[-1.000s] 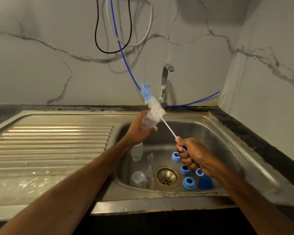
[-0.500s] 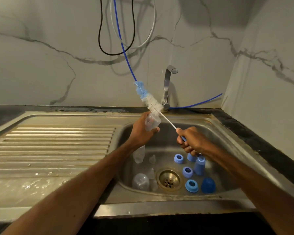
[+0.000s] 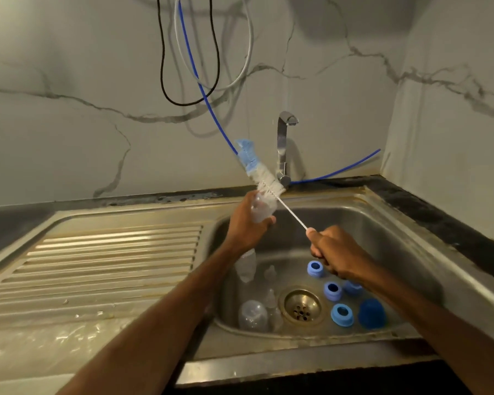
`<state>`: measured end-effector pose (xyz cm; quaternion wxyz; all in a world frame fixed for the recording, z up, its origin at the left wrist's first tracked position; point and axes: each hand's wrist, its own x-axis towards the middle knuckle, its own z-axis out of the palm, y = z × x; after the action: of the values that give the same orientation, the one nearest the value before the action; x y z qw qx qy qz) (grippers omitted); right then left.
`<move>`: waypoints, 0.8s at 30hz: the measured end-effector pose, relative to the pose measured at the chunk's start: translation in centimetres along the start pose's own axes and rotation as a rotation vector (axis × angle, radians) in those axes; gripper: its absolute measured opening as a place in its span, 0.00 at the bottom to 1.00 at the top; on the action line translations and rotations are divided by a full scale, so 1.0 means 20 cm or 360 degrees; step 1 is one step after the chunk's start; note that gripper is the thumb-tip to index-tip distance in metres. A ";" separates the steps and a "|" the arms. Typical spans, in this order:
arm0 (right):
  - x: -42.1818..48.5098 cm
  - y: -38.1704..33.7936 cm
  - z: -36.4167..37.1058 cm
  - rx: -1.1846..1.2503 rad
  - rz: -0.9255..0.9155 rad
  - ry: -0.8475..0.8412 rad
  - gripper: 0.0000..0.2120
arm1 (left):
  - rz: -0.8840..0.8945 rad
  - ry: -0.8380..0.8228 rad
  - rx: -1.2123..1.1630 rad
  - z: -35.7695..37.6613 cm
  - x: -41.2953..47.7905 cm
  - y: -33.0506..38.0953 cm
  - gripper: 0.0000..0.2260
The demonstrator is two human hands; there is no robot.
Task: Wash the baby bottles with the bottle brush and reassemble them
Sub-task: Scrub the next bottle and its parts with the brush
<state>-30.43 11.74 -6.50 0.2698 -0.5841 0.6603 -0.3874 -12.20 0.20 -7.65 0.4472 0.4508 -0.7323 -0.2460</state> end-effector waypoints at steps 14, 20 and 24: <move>-0.04 -0.02 -0.04 0.0208 0.0271 -0.0115 0.25 | -0.0025 -0.0100 -0.0441 -0.06 0.03 -0.06 0.25; -0.04 -0.05 -0.05 0.0320 0.0317 -0.0106 0.26 | -0.0062 -0.0229 -0.0585 -0.03 0.05 0.00 0.21; -0.06 -0.04 -0.04 0.0180 0.0318 -0.0182 0.25 | -0.0279 -0.0174 -0.0811 -0.09 0.06 -0.08 0.24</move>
<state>-30.50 13.03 -5.57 0.3768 -0.5203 0.6758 -0.3613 -10.08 -1.51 -7.44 0.4829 0.3715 -0.6281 -0.4840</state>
